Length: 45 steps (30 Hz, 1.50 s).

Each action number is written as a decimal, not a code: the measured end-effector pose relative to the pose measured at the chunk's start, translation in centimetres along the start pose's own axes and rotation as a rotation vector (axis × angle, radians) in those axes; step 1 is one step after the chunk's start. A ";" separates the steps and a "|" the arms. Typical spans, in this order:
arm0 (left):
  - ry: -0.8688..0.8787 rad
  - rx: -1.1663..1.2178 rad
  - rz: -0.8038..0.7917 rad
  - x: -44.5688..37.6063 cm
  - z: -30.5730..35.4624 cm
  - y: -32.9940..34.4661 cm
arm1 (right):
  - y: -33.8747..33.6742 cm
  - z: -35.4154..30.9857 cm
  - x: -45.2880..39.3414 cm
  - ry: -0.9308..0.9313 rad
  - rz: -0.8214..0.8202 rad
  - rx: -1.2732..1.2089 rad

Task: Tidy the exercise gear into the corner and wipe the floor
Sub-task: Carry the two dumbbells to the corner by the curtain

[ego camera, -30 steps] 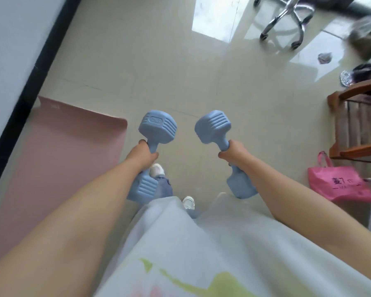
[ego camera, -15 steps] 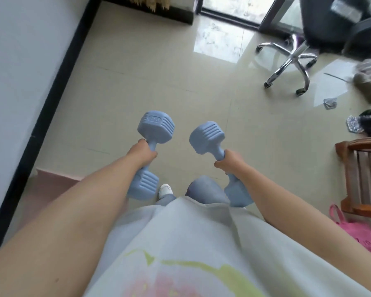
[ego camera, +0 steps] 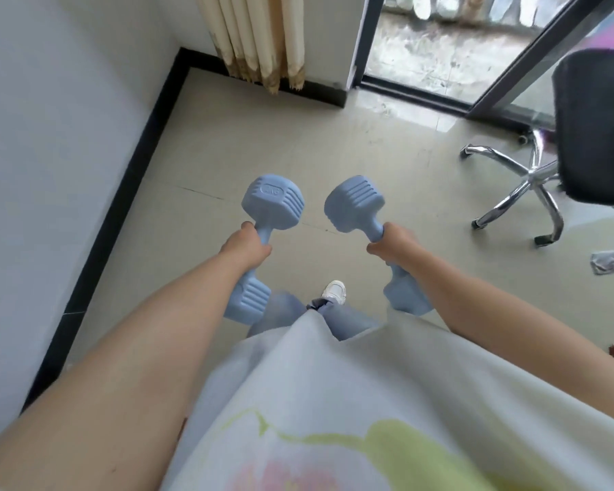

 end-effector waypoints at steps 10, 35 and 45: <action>0.005 -0.017 -0.076 -17.8 7.0 -7.0 | -6.8 -8.9 -17.9 0.078 -0.024 0.017; 0.366 -0.442 -0.226 -67.9 12.5 11.7 | 12.0 -14.6 -67.1 0.161 -0.016 0.168; 0.668 -0.692 -0.175 -82.1 15.7 24.0 | 17.1 -12.4 -84.5 -0.153 0.130 0.409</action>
Point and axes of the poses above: each hand's wrist, its own x-axis away from the middle knuckle, its own y-axis out of the palm, z = x × y, the point moved 2 cm from there along -x, towards the middle knuckle, and after that the axes turned 14 degrees about z, right-handed, at the moved point
